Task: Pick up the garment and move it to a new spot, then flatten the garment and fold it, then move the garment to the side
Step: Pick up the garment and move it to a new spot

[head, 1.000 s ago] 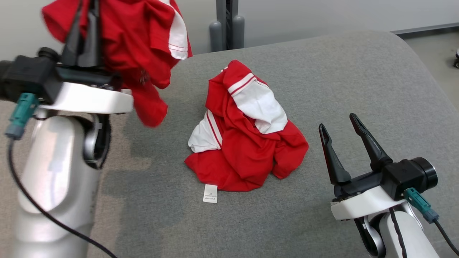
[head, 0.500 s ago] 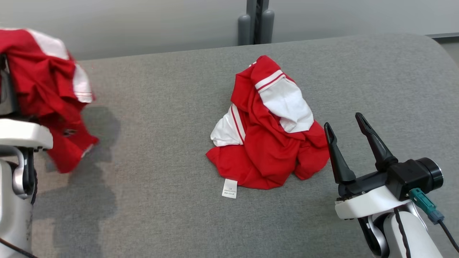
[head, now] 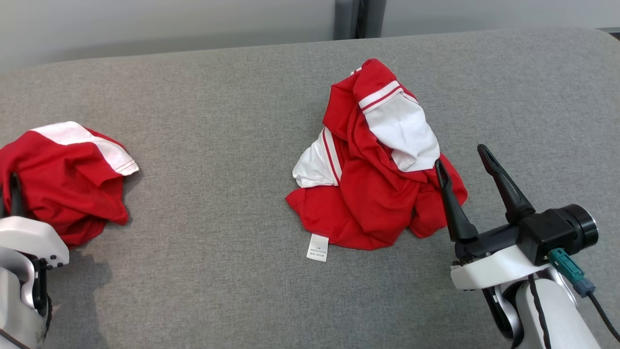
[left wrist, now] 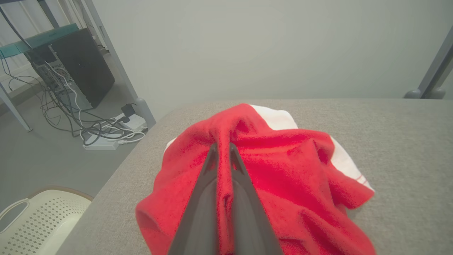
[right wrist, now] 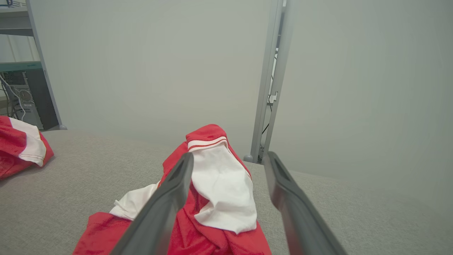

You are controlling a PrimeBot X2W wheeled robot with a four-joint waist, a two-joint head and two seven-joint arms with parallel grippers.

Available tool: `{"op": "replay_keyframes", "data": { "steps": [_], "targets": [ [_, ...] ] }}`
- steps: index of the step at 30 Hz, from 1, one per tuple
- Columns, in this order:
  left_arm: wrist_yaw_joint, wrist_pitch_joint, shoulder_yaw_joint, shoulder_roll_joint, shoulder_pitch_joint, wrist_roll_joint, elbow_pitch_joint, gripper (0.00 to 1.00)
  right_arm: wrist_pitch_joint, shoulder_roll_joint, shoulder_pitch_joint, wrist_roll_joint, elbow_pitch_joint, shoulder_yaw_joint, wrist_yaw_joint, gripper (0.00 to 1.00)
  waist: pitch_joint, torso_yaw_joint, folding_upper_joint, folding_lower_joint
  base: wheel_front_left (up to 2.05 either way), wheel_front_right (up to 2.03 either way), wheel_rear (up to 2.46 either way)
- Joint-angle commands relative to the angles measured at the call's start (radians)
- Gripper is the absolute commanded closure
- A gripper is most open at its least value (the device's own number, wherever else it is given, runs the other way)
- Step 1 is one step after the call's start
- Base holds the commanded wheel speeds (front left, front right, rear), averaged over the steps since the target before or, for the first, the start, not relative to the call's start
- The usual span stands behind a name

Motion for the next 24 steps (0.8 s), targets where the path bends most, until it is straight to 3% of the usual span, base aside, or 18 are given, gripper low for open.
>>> {"op": "replay_keyframes", "data": {
  "steps": [1, 2, 3, 4, 9, 14, 24],
  "targets": [
    [0.007, 0.000, 0.000, 0.003, -0.022, 0.005, 0.040, 0.93, -0.005, -0.004, -0.006, -0.005, 0.001, -0.004, 0.000, 0.00, 0.004, -0.003, -0.0001, 0.0000, 0.00, 0.00, 0.00],
    [0.014, 0.000, 0.000, 0.004, -0.032, 0.009, 0.054, 0.58, -0.005, -0.004, -0.007, -0.006, 0.000, -0.006, 0.000, 0.00, 0.005, -0.004, -0.0001, 0.0000, 0.00, 0.00, 0.00],
    [0.022, 0.000, 0.003, 0.005, -0.039, 0.011, 0.059, 0.09, -0.005, -0.004, -0.007, -0.007, 0.000, -0.008, 0.000, 0.00, 0.005, -0.005, -0.0001, 0.0000, 0.00, 0.00, 0.00],
    [0.028, 0.000, 0.005, 0.000, -0.042, 0.015, 0.059, 0.00, -0.005, -0.004, -0.008, -0.008, 0.000, -0.010, 0.000, 0.00, 0.005, -0.004, -0.0001, 0.0000, 0.00, 0.00, 0.00],
    [0.047, 0.000, -0.002, -0.021, -0.042, 0.048, -0.042, 0.00, -0.005, -0.004, -0.003, -0.014, 0.004, -0.026, 0.000, 0.00, -0.011, 0.008, -0.0001, 0.0000, 0.00, 0.00, 0.00],
    [0.061, 0.000, -0.020, -0.064, 0.006, 0.097, -0.228, 0.00, -0.005, -0.004, 0.008, -0.020, -0.004, -0.031, 0.000, 0.00, -0.054, 0.021, -0.0001, 0.0000, 0.00, 0.00, 0.00],
    [0.012, 0.000, -0.075, -0.201, 0.184, 0.131, -0.553, 0.00, -0.005, -0.029, 0.046, -0.026, -0.015, -0.034, 0.000, 0.00, -0.159, 0.017, -0.0001, 0.0000, 0.00, 0.00, 0.00]
  ]
}}
